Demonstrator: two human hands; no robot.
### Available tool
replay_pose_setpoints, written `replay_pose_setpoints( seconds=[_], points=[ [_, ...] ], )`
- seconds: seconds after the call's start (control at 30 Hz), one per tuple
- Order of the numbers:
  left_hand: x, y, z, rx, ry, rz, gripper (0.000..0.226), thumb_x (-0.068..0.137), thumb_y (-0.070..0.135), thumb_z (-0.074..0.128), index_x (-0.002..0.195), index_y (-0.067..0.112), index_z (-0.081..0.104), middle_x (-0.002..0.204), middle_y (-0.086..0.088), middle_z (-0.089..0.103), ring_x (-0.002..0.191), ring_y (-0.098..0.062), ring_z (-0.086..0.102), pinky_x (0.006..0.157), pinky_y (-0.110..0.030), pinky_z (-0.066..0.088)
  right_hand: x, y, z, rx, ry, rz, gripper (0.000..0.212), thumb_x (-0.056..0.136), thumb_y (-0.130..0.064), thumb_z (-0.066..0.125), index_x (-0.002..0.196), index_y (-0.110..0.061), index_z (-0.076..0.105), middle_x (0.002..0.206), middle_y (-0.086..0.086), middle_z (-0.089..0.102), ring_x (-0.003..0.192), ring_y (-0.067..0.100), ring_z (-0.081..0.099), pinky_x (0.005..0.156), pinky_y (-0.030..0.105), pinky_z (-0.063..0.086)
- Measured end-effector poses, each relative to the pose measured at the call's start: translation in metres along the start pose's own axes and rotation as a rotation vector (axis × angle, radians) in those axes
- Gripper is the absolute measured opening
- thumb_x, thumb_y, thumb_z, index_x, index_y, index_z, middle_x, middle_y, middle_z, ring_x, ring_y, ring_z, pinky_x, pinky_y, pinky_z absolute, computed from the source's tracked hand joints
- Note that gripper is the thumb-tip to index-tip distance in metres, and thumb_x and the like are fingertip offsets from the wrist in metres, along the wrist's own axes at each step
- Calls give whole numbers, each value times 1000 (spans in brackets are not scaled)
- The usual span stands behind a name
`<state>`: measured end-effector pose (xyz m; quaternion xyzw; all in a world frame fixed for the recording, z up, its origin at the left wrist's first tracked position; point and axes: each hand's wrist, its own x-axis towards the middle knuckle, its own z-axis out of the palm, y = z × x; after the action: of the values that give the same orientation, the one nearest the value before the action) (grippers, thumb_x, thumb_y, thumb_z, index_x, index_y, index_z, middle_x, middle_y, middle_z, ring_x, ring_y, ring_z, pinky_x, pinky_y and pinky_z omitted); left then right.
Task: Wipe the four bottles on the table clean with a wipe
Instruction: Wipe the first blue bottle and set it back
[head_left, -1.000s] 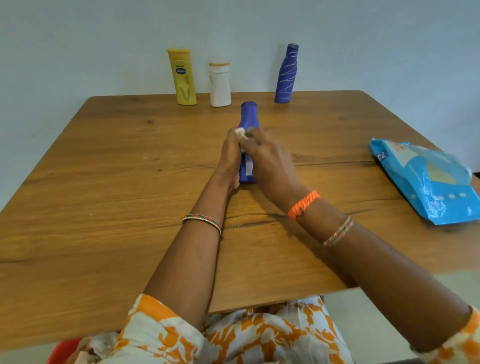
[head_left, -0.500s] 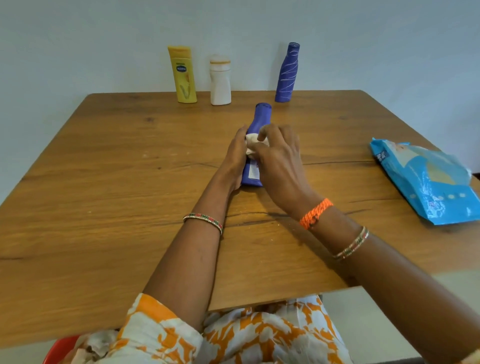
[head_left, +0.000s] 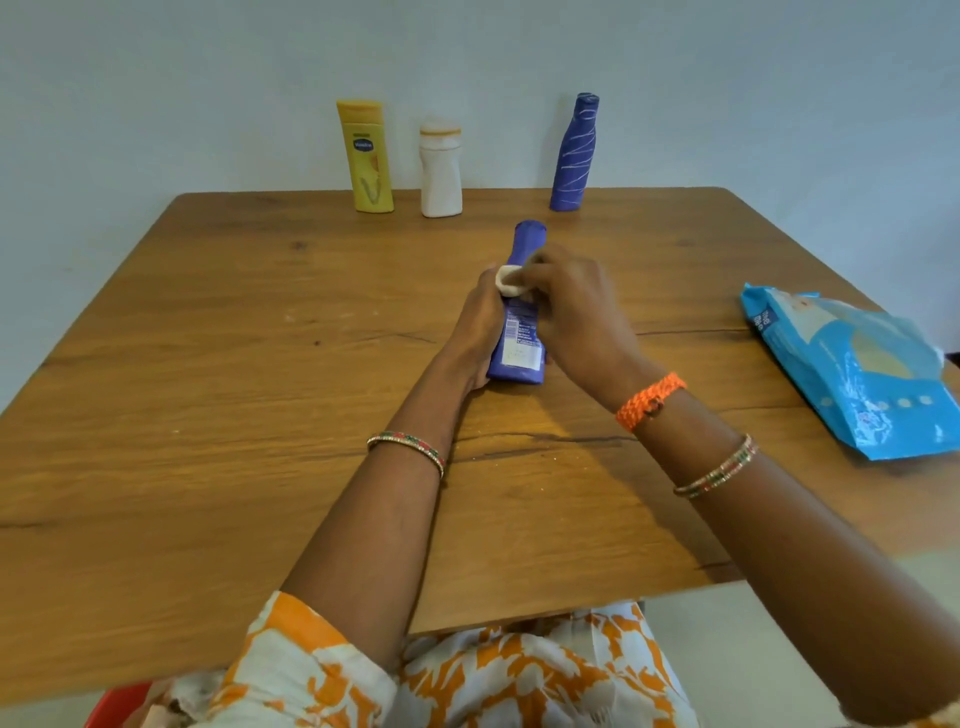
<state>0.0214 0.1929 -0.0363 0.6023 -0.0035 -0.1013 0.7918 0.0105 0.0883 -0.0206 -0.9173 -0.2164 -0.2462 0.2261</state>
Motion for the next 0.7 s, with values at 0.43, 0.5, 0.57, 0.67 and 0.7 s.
replay_pose_setpoints(
  seconds=[0.43,0.5,0.57,0.67,0.7],
  points=[
    [13,-4,-11,-127,-146,-162,58,101,46,18,87,5,57,60,-10,63,48,-21,59,47,-28,51,3,12,-2,235,146,145,18,79,3,69,94,-5,72,85,7,66,74,18,64,63,37,57],
    [14,-2,-11,-173,-133,-149,62,101,50,14,87,7,57,58,-9,63,46,-20,59,46,-26,50,-8,8,-1,228,72,176,24,79,6,68,98,-7,71,87,0,63,74,13,62,62,33,57],
    [14,-3,-10,-187,-155,-157,69,98,57,12,89,6,57,59,-9,63,47,-20,59,47,-25,51,-6,9,-1,186,54,178,28,79,7,67,102,-9,70,90,-3,60,78,10,60,67,29,56],
    [18,-6,-10,-145,-210,-194,70,96,60,18,88,4,58,63,-10,62,50,-22,60,49,-28,52,16,14,-1,250,127,264,21,81,3,66,97,-10,70,92,-3,59,81,9,59,71,30,56],
    [17,-7,-11,-130,-209,-192,67,96,59,21,89,4,58,64,-9,63,51,-21,61,49,-28,52,25,15,-2,274,147,267,19,81,4,65,95,-9,70,91,-3,58,81,9,57,71,27,56]
  ],
)
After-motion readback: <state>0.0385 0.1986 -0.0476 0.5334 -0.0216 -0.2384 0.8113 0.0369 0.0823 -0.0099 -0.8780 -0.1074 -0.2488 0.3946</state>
